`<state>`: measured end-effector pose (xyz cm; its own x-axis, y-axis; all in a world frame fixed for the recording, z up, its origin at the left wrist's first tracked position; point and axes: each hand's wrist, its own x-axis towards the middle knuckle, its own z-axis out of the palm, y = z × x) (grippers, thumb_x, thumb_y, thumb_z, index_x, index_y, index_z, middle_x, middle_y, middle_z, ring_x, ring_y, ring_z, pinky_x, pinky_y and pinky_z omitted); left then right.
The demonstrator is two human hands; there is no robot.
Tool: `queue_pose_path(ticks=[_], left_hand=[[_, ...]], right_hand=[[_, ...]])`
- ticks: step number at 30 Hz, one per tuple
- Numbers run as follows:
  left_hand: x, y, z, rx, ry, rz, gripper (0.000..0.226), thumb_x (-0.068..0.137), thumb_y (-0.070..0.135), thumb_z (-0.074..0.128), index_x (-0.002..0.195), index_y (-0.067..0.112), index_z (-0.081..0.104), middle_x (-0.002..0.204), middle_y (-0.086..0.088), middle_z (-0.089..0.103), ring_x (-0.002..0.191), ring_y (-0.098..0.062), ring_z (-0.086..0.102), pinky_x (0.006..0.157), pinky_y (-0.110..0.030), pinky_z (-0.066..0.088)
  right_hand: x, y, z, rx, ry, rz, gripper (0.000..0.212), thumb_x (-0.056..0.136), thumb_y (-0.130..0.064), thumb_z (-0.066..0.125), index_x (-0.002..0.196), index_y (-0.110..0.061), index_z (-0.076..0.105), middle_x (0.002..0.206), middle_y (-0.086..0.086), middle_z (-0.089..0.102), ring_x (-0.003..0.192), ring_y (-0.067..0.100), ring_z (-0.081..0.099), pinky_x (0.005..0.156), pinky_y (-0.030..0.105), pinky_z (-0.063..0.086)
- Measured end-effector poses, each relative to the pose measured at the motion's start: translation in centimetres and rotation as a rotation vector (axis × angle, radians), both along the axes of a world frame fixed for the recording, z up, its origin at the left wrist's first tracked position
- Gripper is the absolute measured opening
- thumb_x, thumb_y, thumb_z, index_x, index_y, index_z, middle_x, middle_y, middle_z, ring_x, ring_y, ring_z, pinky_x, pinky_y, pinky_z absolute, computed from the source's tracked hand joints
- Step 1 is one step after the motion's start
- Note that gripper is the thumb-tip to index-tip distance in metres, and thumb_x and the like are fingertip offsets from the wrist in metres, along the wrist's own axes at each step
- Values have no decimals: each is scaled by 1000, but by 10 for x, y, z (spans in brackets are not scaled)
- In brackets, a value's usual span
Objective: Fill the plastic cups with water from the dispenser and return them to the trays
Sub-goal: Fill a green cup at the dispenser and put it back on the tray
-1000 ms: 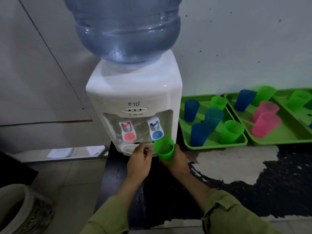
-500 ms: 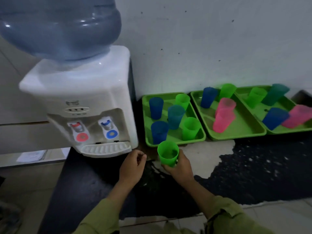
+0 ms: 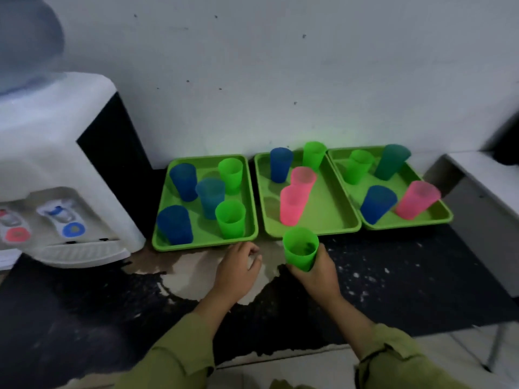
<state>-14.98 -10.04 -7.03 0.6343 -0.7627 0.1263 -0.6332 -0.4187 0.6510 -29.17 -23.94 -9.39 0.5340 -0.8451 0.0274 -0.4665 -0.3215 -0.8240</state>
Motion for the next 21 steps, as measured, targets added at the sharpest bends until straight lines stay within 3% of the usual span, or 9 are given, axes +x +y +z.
queue_pose_path(ticks=[6,11,15,18,21], left_hand=[[-24,-66,6,63,-157,-140,38,88,27,54,121,9,52,121,-7,48,115,-22,44,99,-33,36],[-28,-94,0,209,-256,-192,59,89,34,49,142,15,31,141,-5,34,131,-22,30,108,-32,23],[-27,-103,-9,391,-250,-217,63,92,40,43,146,17,20,151,-4,20,141,-20,15,115,-41,10],[-26,-103,-17,466,-205,-239,64,94,39,42,148,17,16,153,-4,16,143,-20,10,116,-49,-1],[-23,-101,-24,466,-241,-256,64,93,39,42,147,17,16,153,-3,17,142,-19,11,117,-47,-2]], right_hand=[[-31,-64,11,-40,-50,-80,62,59,-32,84,110,-17,51,102,5,62,92,20,60,75,25,43],[-32,-105,20,-37,-119,-125,67,59,-31,84,115,-17,50,100,-3,58,91,13,56,78,24,42],[-19,-129,23,-46,-153,-130,65,61,-27,85,113,-11,50,99,-1,57,94,18,57,80,26,43],[-2,-143,24,-45,-155,-106,70,60,-25,86,118,-8,49,110,9,59,103,23,56,90,32,46],[14,-154,21,-52,-105,-74,72,60,-25,87,118,-6,48,113,14,59,106,27,56,92,35,46]])
